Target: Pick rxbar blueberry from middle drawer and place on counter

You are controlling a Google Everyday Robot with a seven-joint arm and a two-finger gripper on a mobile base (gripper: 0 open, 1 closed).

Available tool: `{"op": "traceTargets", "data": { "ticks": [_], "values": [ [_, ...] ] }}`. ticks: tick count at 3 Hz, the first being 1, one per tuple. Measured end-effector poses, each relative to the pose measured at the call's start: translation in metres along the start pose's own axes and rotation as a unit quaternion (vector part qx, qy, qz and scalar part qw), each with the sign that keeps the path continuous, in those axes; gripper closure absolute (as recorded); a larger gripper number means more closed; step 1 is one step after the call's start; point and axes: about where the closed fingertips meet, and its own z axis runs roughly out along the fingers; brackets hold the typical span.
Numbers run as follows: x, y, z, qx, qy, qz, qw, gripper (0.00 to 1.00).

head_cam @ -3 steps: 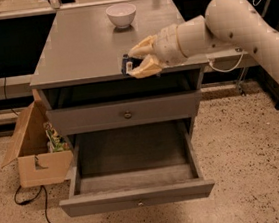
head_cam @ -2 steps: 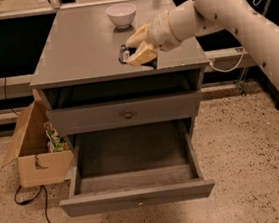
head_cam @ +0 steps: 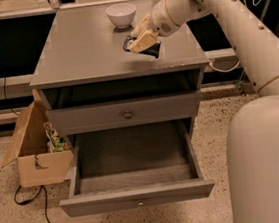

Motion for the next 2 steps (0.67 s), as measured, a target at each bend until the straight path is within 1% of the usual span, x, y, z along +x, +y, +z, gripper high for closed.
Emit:
{"op": "traceTargets", "data": {
  "ticks": [1,2],
  "values": [
    [0.020,-0.027,-0.001,0.017,0.025,0.053,0.9981,0.50],
    [0.031,-0.047,-0.003,0.040,0.031,0.082,0.9953,0.27]
  ]
}}
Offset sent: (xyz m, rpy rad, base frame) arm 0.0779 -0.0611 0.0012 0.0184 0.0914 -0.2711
